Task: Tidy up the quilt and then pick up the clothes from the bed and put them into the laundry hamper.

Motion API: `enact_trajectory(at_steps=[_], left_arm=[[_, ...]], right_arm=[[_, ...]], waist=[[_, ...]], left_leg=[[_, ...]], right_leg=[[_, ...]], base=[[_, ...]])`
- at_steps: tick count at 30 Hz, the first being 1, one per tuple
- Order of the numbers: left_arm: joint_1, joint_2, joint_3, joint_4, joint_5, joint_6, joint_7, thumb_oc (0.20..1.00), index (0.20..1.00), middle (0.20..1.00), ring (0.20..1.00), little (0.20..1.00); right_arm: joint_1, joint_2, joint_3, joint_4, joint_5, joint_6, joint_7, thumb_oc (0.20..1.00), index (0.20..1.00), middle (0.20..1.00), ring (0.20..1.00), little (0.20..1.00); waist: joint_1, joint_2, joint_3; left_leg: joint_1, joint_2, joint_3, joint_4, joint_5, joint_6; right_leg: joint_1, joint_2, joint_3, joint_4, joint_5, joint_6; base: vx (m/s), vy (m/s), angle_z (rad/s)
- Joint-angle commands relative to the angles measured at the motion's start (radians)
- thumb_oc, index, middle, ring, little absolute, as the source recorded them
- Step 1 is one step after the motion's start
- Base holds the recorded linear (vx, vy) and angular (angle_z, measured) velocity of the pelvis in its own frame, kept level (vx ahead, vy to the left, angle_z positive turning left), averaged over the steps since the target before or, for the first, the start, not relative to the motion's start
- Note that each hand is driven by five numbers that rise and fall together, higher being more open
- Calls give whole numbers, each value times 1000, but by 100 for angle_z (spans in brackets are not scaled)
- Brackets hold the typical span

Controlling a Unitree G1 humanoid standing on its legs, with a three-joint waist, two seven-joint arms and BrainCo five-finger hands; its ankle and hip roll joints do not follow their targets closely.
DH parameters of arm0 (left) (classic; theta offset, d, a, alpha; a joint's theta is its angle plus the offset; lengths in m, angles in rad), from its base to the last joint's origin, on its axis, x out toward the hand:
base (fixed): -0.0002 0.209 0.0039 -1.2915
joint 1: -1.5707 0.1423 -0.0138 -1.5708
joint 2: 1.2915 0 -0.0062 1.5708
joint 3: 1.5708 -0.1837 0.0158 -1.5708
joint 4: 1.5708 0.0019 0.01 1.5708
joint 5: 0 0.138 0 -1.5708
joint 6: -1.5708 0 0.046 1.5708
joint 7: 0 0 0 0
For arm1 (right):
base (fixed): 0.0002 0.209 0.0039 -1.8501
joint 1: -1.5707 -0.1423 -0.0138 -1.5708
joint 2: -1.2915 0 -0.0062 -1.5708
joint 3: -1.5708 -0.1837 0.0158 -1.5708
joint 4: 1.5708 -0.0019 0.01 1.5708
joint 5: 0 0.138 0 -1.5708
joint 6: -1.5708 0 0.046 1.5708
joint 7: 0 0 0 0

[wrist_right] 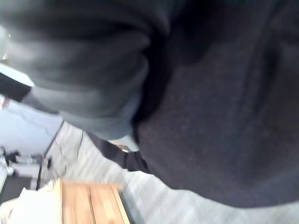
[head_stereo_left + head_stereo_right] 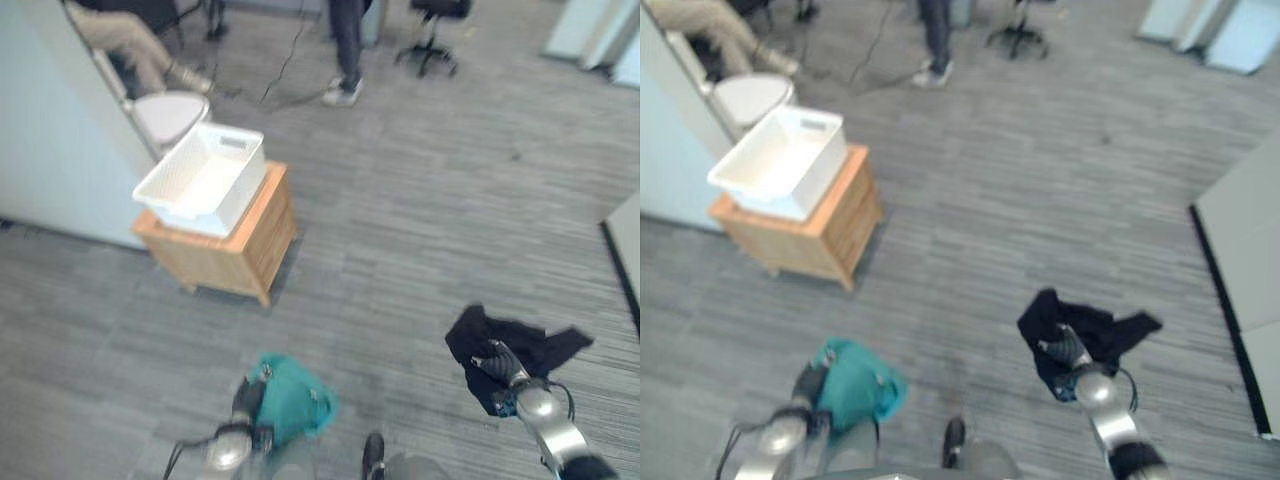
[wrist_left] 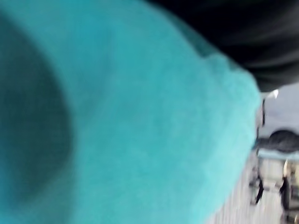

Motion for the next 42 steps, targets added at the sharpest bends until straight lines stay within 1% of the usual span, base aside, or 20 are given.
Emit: enact_trajectory(at_steps=[1, 2, 5, 6, 8, 9, 13, 17, 19, 20, 21, 24, 25, 27, 28, 30, 34, 38, 40, 42], left_arm=[[-12, 55, 25, -89, 32, -50, 6, 200, 200, 200, 200, 200], [-9, 51, 25, -88, 36, -49, 11, 200, 200, 200, 200, 200], [-21, 39, 28, -68, 28, -48, 25, 200, 200, 200, 200, 200], [-28, 39, 24, -41, 28, -46, 29, 200, 200, 200, 200, 200], [-33, 44, 16, -35, 37, -37, 32, 200, 200, 200, 200, 200], [-38, 55, 13, -35, 53, -32, 27, 200, 200, 200, 200, 200], [-66, 83, 8, -39, 87, -38, 36, 200, 200, 200, 200, 200], [-77, 120, 23, -99, 94, -68, 47, 200, 200, 200, 200, 200], [-103, 124, 42, -95, 92, -78, 63, 200, 200, 200, 200, 200], [-117, 123, 47, -90, 90, -85, 66, 200, 200, 200, 200, 200], [-114, 115, 61, -75, 114, -76, 99, 200, 200, 200, 200, 200], [-108, 121, 42, -75, 86, -108, 62, 200, 200, 200, 200, 200], [-123, 106, 37, -47, 69, -91, 65, 200, 200, 200, 200, 200], [-121, 95, 37, -49, 55, -87, 52, 200, 200, 200, 200, 200], [-112, 95, 37, -55, 54, -81, 36, 200, 200, 200, 200, 200], [-98, 109, 39, -70, 89, -78, 20, 200, 200, 200, 200, 200], [-65, 121, 51, -85, 86, -65, -5, 200, 200, 200, 200, 200], [-50, 139, 51, -75, 99, -55, -16, 200, 200, 200, 200, 200], [-49, 152, 52, -64, 105, -49, -16, 200, 200, 200, 200, 200], [-48, 172, 47, -63, 102, -50, -24, 200, 200, 200, 200, 200]], right_arm=[[11, -27, -2, -10, -28, -20, 1, 200, 200, 200, 200, 200], [8, -18, -5, 0, -28, -26, -4, 200, 200, 200, 200, 200], [-10, 1, -12, 8, -21, -32, -16, 200, 200, 200, 200, 200], [-12, 23, -5, 13, -22, -37, -24, 200, 200, 200, 200, 200], [-3, 40, -6, 0, -36, -45, -26, 200, 200, 200, 200, 200], [-7, 45, -13, -22, -38, -45, -26, 200, 200, 200, 200, 200], [-18, 48, -24, -46, -49, -53, -39, 200, 200, 200, 200, 200], [-26, 30, -21, -52, -32, -64, -49, 200, 200, 200, 200, 200], [-25, 26, -27, -59, -25, -61, -51, 200, 200, 200, 200, 200], [-20, 24, -32, -69, -20, -60, -45, 200, 200, 200, 200, 200], [-18, 16, -27, -54, -42, -43, -44, 200, 200, 200, 200, 200], [-37, 14, -1, -61, -27, -73, -46, 200, 200, 200, 200, 200], [-53, 0, 9, -67, -59, -61, -47, 200, 200, 200, 200, 200], [-65, -18, 1, -80, -67, -64, -56, 200, 200, 200, 200, 200], [-75, -55, -20, -139, -89, -63, -64, 200, 200, 200, 200, 200], [-100, -105, -50, -224, -139, -75, -64, 200, 200, 200, 200, 200], [-129, -142, -81, -313, -170, -84, -73, 200, 200, 200, 200, 200], [-245, -187, -78, -410, -200, -108, -80, 200, 200, 200, 200, 200], [-331, -190, -55, -441, -211, -105, -85, 200, 200, 200, 200, 200], [-380, -196, -36, -460, -204, -108, -89, 200, 200, 200, 200, 200]], waist=[[48, 13, -8], [48, 10, -12], [45, 0, -27], [57, -9, -38], [49, -21, -34], [29, -9, -33], [-29, 33, -23], [-116, 20, -26], [-142, 20, -30], [-171, 20, -35], [-171, 13, -30], [-152, 1, -40], [-152, -2, -35], [-155, -11, -36], [-155, -23, -36], [-150, -17, -31], [-167, 6, -49], [-164, -10, -59], [-166, -13, -51], [-171, -20, -48]], left_leg=[[50, 8, 86, -444, 61, -34], [86, -8, 126, -602, 111, -44], [80, 7, 193, -744, 107, -46], [108, -26, 180, -733, 137, -15], [156, -90, 171, -706, 92, 40], [199, -88, 161, -710, 69, 50], [345, -88, 107, -774, 16, 67], [500, -102, -23, -824, -48, -4], [554, -72, -82, -846, -84, -45], [580, -50, -132, -844, -91, -63], [584, -31, -136, -831, -80, -69], [568, -26, -179, -744, -98, -87], [492, 26, -160, -579, -46, -99], [445, 55, -114, -508, -36, -90], [395, 71, 17, -481, -25, -68], [331, 40, 159, -570, -18, -64], [419, 43, 243, -778, 49, -79], [457, 10, 209, -877, 69, -62], [456, 7, 192, -896, 66, -56], [447, 8, 151, -896, 60, -63]], right_leg=[[187, -51, 50, -84, -52, 126], [234, -58, 23, -91, -74, 140], [293, -62, -11, -89, -102, 169], [287, -80, -6, 15, -22, 204], [205, -124, 4, 310, 190, 293], [149, -137, 14, 452, 250, 299], [-33, -158, 29, 652, 241, 281], [-163, -197, 29, 197, 129, 233], [-176, -213, 120, -25, 138, 251], [-201, -202, 244, -69, 160, 266], [-226, -191, 288, -63, 174, 285], [-200, -185, 280, -14, 151, 263], [-169, -186, 243, -3, 147, 226], [-117, -195, 185, -36, 138, 204], [-42, -199, 112, -68, 125, 182], [6, -188, 45, -80, 95, 180], [8, -185, -24, -39, 81, 200], [-36, -218, -49, 126, 108, 248], [-97, -213, 15, 226, 142, 283], [-109, -166, 100, 175, 101, 264]], base=[[734, 173, -6], [780, 167, 7], [628, 132, 29], [592, 175, 20], [711, 173, 25], [443, 73, 48], [624, 23, 81], [792, -274, 118], [780, -397, 134], [685, -378, 133], [585, -345, 182], [343, -282, 187], [267, -349, 133], [239, -332, 116], [201, -249, 137], [214, -165, 123], [91, 61, 33], [72, 70, 33], [-1, 26, 36], [26, -6, -2]])
